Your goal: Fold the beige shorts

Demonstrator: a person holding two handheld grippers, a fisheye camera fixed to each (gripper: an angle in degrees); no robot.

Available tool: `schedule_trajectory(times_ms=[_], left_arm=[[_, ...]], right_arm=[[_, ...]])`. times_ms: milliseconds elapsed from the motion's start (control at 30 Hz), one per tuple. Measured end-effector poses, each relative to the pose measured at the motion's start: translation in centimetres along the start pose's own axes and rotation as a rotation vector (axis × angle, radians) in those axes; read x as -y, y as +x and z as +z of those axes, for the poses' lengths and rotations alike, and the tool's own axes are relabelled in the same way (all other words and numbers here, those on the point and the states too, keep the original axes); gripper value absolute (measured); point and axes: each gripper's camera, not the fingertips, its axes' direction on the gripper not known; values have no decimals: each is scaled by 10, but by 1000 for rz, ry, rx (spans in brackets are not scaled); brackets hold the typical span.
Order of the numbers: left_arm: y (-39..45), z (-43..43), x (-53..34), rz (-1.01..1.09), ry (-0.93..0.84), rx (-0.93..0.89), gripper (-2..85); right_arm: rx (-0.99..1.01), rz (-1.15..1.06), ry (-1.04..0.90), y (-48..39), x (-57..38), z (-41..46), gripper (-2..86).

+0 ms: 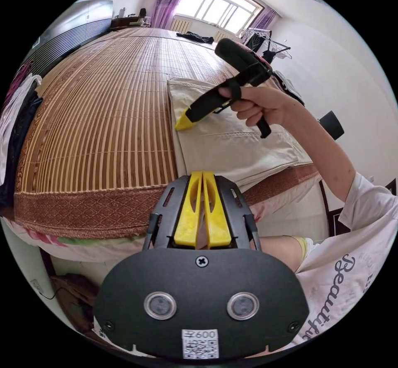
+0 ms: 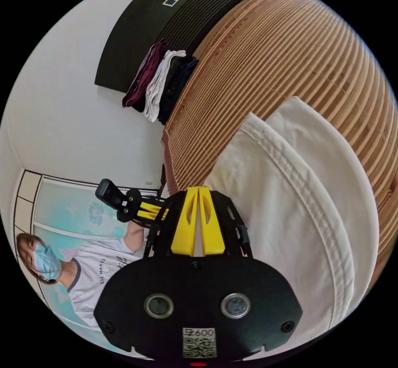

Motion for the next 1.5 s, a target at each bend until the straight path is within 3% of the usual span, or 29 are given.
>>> schedule_trajectory(times_ms=[267, 433, 667, 833, 933, 1167, 1500], left_arm=[[6, 19, -25, 39, 9, 114, 1], [-3, 30, -40, 64, 9, 157, 2], [-17, 32, -52, 107, 15, 237, 4], [-38, 24, -6, 162, 0, 156, 5], [-57, 40, 43, 197, 6, 154, 3], [-122, 128, 142, 188, -20, 381, 2], [-197, 152, 114, 248, 14, 485, 2]], right_arm=[[-17, 156, 401, -1, 37, -62, -8], [-195, 105, 547, -50, 35, -64, -8], [-298, -63, 453, -133, 6, -60, -8], [-355, -53, 289, -157, 3, -40, -8], [-364, -34, 307, -165, 3, -30, -8], [-238, -30, 360, -186, 0, -26, -8], [-187, 78, 357, -223, -9, -45, -8]])
